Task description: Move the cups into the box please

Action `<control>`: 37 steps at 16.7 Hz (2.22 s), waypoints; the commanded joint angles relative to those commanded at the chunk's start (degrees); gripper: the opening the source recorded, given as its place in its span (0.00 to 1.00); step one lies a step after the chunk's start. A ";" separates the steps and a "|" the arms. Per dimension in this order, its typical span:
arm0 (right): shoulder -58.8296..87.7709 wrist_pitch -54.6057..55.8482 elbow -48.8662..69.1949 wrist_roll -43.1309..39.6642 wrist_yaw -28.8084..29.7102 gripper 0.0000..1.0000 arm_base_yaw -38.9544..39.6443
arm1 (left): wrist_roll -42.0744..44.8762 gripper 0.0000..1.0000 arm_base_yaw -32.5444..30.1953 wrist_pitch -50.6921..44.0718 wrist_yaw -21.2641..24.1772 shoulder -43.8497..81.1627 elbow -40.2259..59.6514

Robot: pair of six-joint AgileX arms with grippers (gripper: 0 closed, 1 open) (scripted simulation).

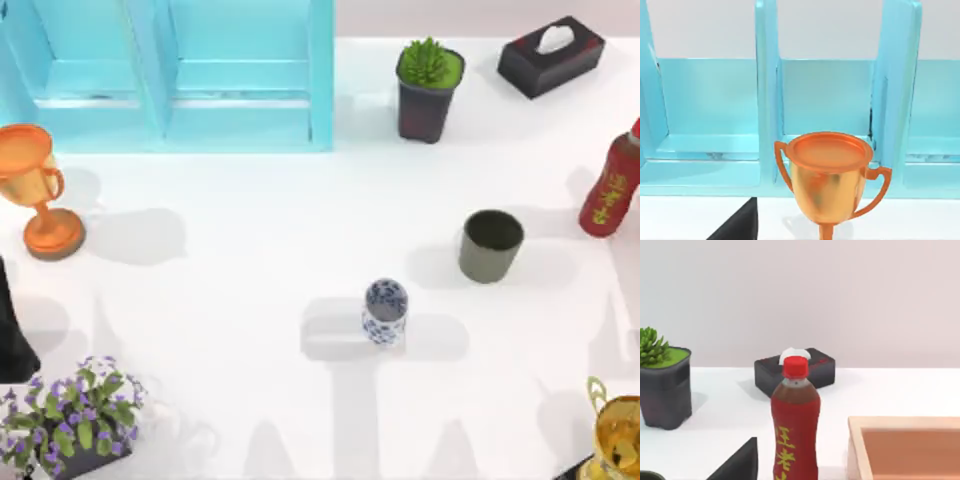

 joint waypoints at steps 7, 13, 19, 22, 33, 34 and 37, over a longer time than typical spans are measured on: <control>8.96 -7.18 8.80 1.78 0.02 1.00 1.68 | 0.00 1.00 0.00 0.00 0.00 0.00 0.00; 37.86 -26.68 35.75 6.61 0.07 1.00 6.26 | 0.00 1.00 0.00 0.00 0.00 0.00 0.00; 75.65 -50.21 69.70 12.45 0.14 1.00 11.78 | 0.00 1.00 0.00 0.00 0.00 0.00 0.00; 93.33 -60.97 85.51 15.11 0.17 1.00 14.30 | 0.00 1.00 0.00 0.00 0.00 0.00 0.00; 122.11 -79.59 111.66 19.73 0.22 1.00 18.67 | 0.00 1.00 0.00 0.00 0.00 0.00 0.00; 122.11 -79.59 111.66 19.73 0.22 1.00 18.67 | 0.00 1.00 0.00 0.00 0.00 0.00 0.00; 122.03 -79.32 111.36 19.68 0.20 1.00 18.39 | 0.00 1.00 0.00 0.00 0.00 0.00 0.00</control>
